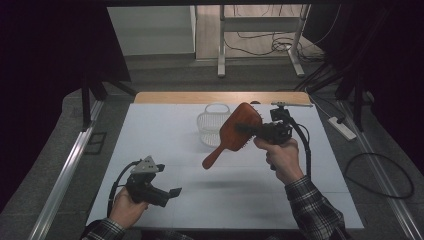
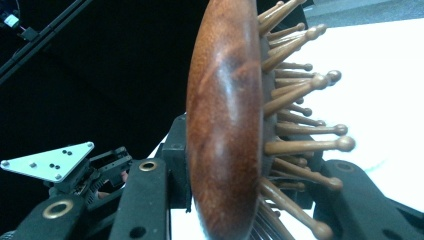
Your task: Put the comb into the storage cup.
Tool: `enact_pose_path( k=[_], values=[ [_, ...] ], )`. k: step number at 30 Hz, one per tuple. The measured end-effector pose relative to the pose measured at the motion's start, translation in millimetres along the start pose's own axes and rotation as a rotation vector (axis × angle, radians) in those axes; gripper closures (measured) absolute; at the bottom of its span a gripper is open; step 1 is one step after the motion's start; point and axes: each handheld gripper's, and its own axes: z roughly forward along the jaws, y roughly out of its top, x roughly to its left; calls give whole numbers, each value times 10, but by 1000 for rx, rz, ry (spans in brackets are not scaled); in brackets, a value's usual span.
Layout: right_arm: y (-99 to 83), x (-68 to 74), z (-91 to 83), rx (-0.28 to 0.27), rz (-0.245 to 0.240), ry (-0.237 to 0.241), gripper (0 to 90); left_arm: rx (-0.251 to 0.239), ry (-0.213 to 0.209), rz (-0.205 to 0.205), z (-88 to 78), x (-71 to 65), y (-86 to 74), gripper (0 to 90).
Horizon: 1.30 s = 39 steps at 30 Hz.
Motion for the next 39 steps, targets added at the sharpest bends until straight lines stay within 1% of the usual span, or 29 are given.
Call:
enact_pose_path(
  k=[2, 6, 12, 13, 16, 18, 21, 24, 29, 32, 35, 39],
  values=[
    [17, -2, -1, -4, 0, 0, 567, -5, 4, -10, -22, 14, -30, 0],
    [53, -9, -3, -13, 1, -2, 567, -8, 18, -16, -77, 35, -84, 0],
    [104, -10, -4, -25, 1, -10, 567, -24, 20, -44, -168, 73, -162, 0],
    [111, -12, -3, -26, 0, -12, 567, -23, 29, -47, -186, 82, -179, 0],
    [146, -24, -6, -32, -2, -16, 567, -22, 39, -56, -232, 102, -221, 0],
    [169, -32, -10, -36, 1, -22, 567, -23, 49, -60, -259, 105, -242, 0],
    [201, -44, -12, -43, 4, -28, 567, -9, 58, -61, -286, 107, -274, 0],
    [235, -60, -9, -48, 7, -36, 567, -1, 57, -62, -299, 109, -299, 0],
    [302, -89, 25, -56, 11, -49, 567, 5, 74, -65, -332, 108, -332, 0],
    [329, -101, 43, -57, 12, -55, 567, 1, 75, -66, -355, 111, -342, 0],
    [380, -129, 73, -62, 13, -65, 567, -7, 81, -81, -390, 121, -361, 0],
    [440, -161, 94, -75, 22, -75, 567, -12, 87, -87, -421, 132, -378, 0]
  ],
)
